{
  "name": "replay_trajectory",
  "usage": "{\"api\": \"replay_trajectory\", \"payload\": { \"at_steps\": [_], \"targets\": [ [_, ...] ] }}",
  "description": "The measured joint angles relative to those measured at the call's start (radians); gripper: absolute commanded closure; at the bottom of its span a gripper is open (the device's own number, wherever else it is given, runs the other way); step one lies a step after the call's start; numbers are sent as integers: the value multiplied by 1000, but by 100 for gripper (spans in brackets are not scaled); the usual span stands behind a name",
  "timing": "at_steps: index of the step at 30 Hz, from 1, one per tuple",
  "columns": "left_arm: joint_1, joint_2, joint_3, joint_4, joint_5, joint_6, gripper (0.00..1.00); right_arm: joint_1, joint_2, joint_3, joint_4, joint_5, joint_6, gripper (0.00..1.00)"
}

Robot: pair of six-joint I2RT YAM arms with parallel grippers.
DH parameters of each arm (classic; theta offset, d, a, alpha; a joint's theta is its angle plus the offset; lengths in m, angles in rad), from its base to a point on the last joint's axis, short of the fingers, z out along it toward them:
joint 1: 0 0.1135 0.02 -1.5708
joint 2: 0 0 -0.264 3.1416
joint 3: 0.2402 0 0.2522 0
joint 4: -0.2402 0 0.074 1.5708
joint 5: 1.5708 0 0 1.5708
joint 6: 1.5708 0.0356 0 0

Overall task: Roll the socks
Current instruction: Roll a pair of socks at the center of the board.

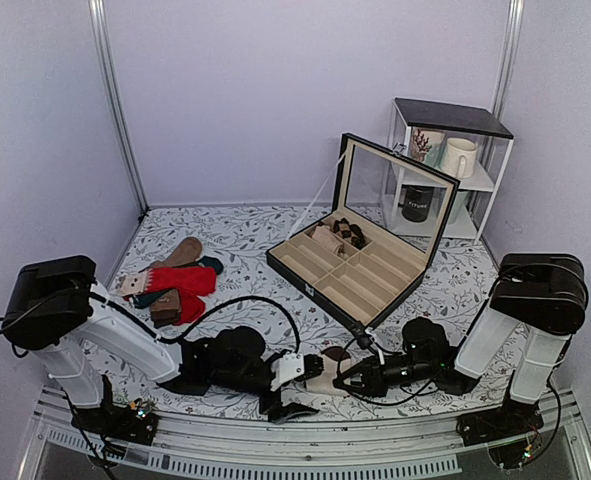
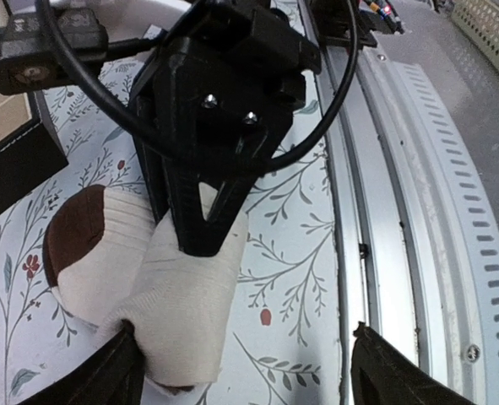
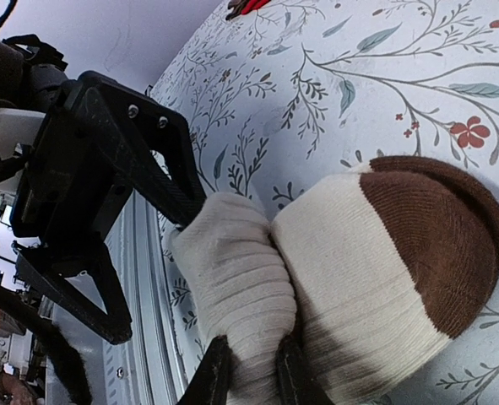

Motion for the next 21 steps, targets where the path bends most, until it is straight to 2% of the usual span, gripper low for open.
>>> {"api": "replay_trajectory", "payload": {
  "at_steps": [4, 6, 10, 13, 18, 20, 21],
  "targets": [
    [0, 27, 17, 1, -8, 3, 17, -2, 4, 0, 5, -3, 1, 83],
    [0, 43, 27, 0, -13, 5, 22, -4, 6, 0, 7, -5, 1, 83],
    [2, 87, 72, -12, -30, 8, 43, -6, 8, -1, 13, -6, 3, 83],
    [9, 111, 101, -23, -39, 7, 52, -10, 8, -5, 15, -15, 5, 83],
    [19, 129, 128, -40, -48, -13, 86, -12, 6, -10, 15, -29, 10, 83],
    [21, 130, 129, -42, -36, -19, 87, -13, 4, -11, 11, -32, 12, 83],
    [21, 130, 129, -42, -35, -26, 83, -14, 3, -11, 10, -34, 12, 83]
  ]
}}
